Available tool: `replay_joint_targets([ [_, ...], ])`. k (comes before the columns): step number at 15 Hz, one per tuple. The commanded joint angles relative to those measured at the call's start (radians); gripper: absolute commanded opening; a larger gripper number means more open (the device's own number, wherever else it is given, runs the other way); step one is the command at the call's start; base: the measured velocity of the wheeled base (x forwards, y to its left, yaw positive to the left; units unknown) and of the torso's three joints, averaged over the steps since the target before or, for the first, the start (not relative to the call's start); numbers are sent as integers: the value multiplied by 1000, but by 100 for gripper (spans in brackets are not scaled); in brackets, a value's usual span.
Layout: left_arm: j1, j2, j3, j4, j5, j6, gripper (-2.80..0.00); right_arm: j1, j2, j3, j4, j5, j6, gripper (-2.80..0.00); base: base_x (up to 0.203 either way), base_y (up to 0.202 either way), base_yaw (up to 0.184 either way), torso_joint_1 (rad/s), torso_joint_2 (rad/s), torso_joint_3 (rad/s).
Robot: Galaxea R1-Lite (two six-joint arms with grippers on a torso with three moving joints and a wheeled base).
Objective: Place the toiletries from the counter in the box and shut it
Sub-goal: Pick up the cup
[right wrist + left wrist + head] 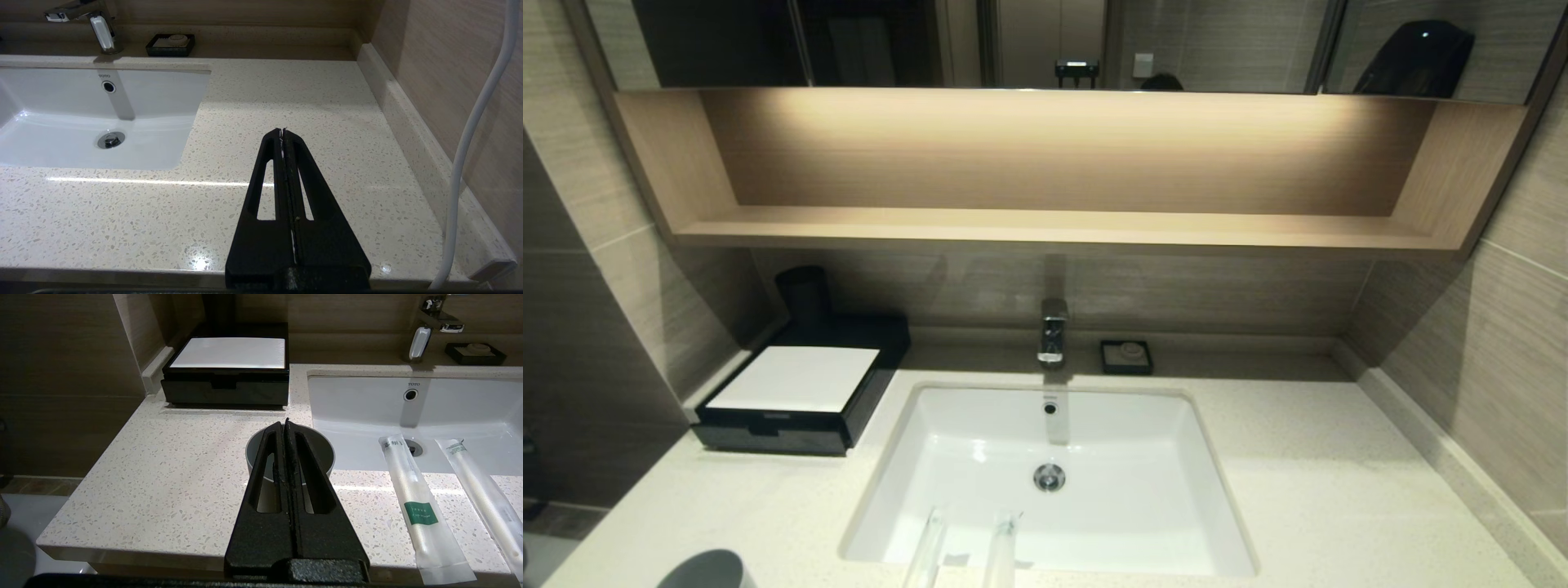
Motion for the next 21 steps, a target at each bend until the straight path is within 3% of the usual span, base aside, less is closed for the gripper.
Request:
replay_joint_targets([
  [1,0,-1,0,0,0,1,-280,0,-2,0,0,0,-1,-280,0,0,0,0,0,0],
  [21,0,-1,2,3,-1,11,-280,0,-2,0,0,0,-1,-280,0,0,0,0,0,0],
])
